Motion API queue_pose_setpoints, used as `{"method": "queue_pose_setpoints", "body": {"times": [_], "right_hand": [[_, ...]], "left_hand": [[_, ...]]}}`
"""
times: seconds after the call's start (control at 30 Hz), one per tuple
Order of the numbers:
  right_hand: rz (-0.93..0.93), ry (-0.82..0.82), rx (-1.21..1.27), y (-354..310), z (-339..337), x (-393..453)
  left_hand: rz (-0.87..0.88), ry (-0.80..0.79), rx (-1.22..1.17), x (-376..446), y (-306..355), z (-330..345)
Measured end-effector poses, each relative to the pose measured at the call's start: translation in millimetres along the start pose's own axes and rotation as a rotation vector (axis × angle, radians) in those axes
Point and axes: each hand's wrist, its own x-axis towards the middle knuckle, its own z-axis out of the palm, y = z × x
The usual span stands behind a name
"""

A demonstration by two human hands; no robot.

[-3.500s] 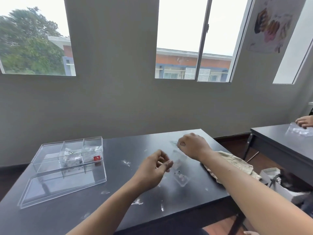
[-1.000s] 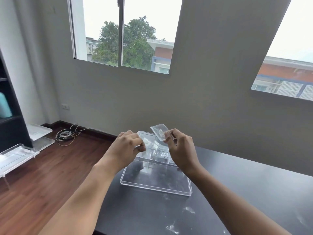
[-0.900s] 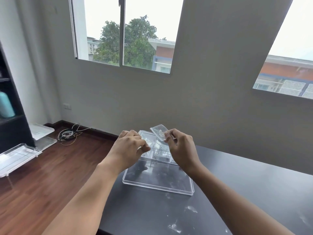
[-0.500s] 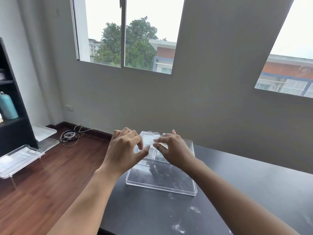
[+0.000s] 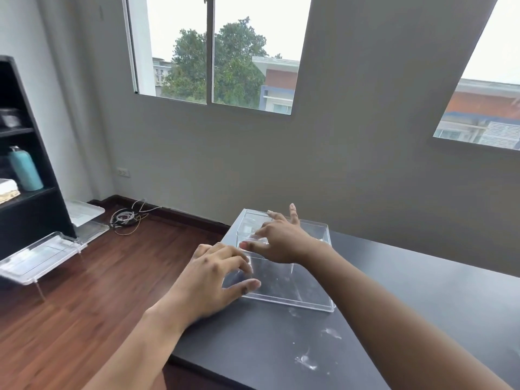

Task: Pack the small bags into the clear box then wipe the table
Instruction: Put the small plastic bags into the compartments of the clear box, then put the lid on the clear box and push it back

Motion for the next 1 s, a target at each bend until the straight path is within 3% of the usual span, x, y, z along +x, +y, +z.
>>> {"method": "queue_pose_setpoints", "body": {"times": [0.13, 0.37, 0.6, 0.77, 0.9, 1.0], "right_hand": [[-0.022, 0.015, 0.054, -3, -3, -6], [-0.124, 0.295, 0.166, 16, 3, -54], [-0.300, 0.287, 0.139, 50, 18, -109], [-0.304, 0.273, 0.144, 51, 19, -126], [-0.267, 0.383, 0.190, 47, 11, -127], [-0.181, 0.510, 0.312, 41, -4, -129]], "left_hand": [[-0.014, -0.020, -0.119, -6, -4, -7], [0.088, -0.077, -0.161, -12, 4, -15], [0.100, -0.080, -0.168, -14, 5, -16], [0.071, -0.060, -0.197, -15, 8, -22], [-0.007, -0.009, -0.258, -7, 12, -33], [0.004, 0.117, -0.282, 8, 21, -49]]}}
